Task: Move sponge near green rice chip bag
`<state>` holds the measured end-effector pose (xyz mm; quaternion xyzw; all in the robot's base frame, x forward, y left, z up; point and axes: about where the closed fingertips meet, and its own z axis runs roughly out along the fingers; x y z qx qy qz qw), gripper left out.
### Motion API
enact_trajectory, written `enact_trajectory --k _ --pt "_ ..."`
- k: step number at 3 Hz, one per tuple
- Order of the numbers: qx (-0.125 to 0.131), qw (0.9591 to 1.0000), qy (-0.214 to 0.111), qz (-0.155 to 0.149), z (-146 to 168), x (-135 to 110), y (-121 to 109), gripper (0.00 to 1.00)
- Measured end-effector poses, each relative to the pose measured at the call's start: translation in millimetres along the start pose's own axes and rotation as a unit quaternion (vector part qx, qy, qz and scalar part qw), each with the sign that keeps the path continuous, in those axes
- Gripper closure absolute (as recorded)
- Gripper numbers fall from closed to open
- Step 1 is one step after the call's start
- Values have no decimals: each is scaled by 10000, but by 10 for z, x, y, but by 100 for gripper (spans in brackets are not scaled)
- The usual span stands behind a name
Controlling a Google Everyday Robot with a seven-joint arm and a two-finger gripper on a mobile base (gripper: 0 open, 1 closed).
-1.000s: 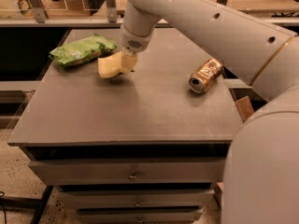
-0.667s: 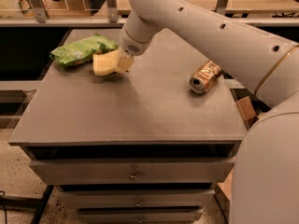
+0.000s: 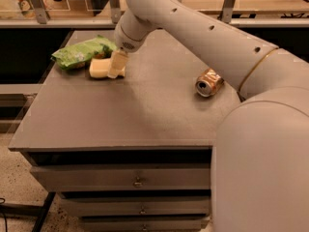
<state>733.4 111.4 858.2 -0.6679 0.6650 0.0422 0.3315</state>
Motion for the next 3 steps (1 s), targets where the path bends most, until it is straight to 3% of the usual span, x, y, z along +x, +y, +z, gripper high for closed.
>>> enact_trajectory --k 1,2,3 --pt "-149 9995 288 -58 -6 -160 -115 0" --pt "-608 9961 640 -73 -117 -198 4 0" --pt "-609 9961 640 -73 -116 -198 4 0"
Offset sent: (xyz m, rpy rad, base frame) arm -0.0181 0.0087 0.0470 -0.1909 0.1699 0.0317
